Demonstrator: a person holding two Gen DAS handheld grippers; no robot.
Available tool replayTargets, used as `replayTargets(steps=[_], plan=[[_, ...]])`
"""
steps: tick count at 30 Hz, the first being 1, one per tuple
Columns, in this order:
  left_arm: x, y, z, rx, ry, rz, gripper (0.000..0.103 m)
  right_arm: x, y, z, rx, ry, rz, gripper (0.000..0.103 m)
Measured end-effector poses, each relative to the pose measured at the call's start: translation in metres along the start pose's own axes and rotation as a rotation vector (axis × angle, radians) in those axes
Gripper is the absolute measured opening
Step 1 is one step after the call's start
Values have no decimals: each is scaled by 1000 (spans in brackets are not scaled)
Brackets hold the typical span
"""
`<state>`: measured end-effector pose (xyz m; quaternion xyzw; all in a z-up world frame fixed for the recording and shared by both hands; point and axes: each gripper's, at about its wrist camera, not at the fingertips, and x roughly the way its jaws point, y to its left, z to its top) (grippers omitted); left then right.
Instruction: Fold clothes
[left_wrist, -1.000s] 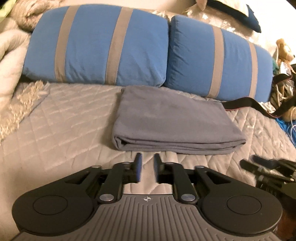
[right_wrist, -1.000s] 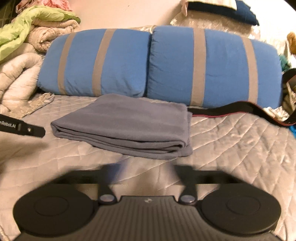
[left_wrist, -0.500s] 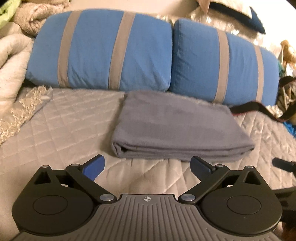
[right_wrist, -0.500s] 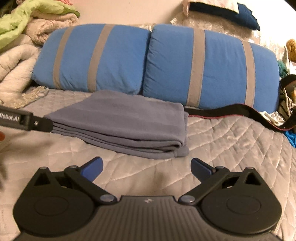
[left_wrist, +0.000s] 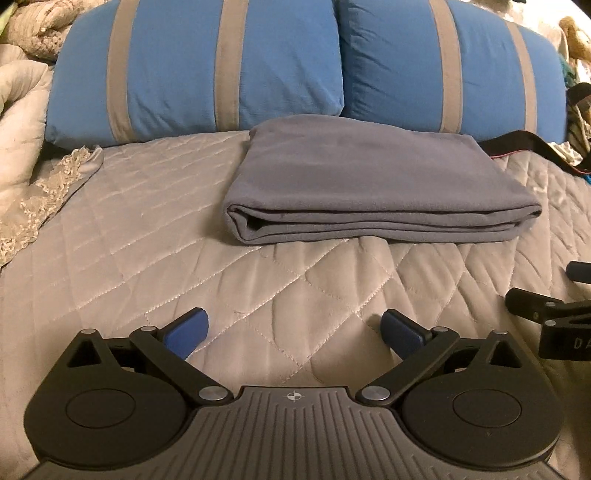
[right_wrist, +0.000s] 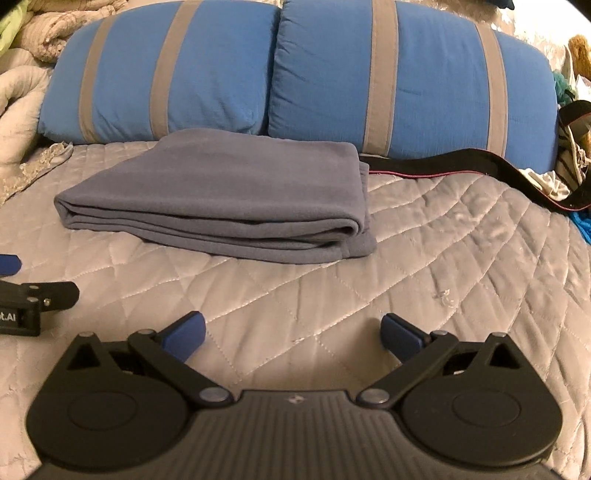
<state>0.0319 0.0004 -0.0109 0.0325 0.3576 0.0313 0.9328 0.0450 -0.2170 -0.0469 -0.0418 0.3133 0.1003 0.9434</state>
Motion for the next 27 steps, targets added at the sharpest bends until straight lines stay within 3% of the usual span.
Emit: replayTargets(steps=[27], plan=[[2, -2, -2, -7, -32, 15, 103, 0, 1, 0, -5, -4, -6, 102]])
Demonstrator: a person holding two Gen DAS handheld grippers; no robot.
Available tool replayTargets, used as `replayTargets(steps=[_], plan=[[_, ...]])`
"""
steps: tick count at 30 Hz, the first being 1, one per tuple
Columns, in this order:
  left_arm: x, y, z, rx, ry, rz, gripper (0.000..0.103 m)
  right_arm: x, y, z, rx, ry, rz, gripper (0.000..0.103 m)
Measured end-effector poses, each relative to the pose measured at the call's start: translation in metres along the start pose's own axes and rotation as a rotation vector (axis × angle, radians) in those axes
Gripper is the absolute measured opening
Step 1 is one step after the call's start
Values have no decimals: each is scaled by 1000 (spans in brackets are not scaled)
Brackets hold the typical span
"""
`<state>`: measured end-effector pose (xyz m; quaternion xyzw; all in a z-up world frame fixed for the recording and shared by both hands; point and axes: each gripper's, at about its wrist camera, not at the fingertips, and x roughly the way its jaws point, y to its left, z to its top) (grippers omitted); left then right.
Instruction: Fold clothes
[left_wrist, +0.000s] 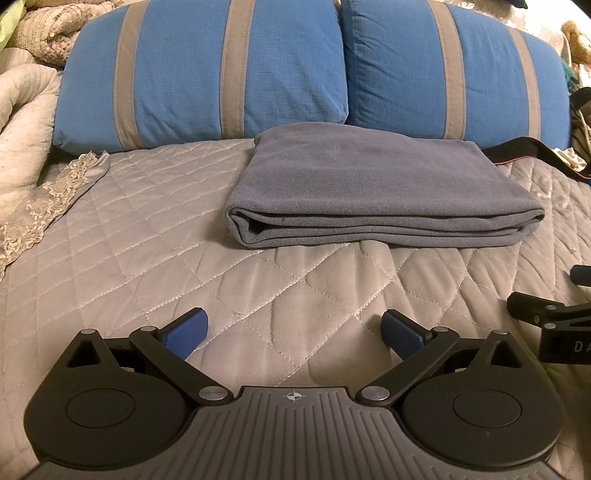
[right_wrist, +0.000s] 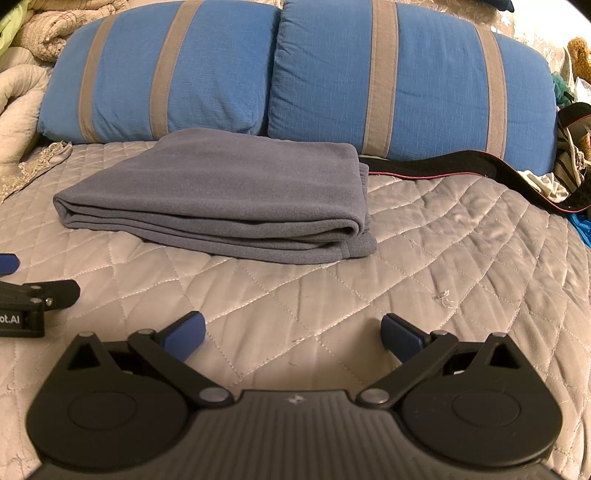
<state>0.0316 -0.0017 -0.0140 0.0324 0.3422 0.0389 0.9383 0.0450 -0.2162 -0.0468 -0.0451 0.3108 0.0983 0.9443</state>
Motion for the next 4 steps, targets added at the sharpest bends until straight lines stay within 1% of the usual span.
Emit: replayTargets(steps=[4], plan=[[0, 0, 0, 0, -2, 0, 103, 0, 0, 0, -1, 0, 0, 103]])
